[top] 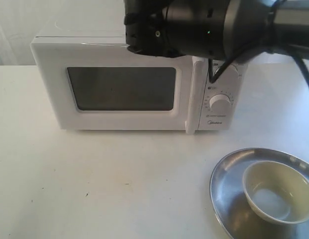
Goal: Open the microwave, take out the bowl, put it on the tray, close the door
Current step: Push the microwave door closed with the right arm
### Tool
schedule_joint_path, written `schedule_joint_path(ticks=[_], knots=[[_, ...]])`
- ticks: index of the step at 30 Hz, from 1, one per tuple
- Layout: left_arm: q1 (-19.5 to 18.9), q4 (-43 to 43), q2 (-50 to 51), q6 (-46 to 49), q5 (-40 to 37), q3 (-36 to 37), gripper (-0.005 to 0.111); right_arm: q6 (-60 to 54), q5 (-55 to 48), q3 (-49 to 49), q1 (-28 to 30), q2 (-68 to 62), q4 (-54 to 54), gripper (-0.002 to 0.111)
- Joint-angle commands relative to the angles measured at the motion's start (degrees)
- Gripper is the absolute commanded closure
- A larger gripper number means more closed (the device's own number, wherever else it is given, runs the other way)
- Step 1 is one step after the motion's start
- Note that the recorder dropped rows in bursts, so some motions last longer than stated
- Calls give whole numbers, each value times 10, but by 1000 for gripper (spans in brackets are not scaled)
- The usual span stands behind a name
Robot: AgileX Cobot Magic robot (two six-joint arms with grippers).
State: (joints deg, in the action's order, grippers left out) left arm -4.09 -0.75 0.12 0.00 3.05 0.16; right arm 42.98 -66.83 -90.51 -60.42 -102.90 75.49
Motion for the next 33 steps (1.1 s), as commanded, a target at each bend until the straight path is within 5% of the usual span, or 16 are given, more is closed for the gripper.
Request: schedule_joint_path(ticks=[1, 19, 29, 33], knots=[[1, 4, -1, 0, -1, -2, 107, 6, 103, 0, -35, 39, -48, 108], [1, 4, -1, 0, -1, -2, 107, 10, 553, 288, -140, 331, -268, 108], [1, 4, -1, 0, -1, -2, 107, 38, 423, 293, -136, 370, -262, 108], [1, 4, -1, 0, -1, -2, 107, 62, 443, 325, -125, 369, -210, 108]])
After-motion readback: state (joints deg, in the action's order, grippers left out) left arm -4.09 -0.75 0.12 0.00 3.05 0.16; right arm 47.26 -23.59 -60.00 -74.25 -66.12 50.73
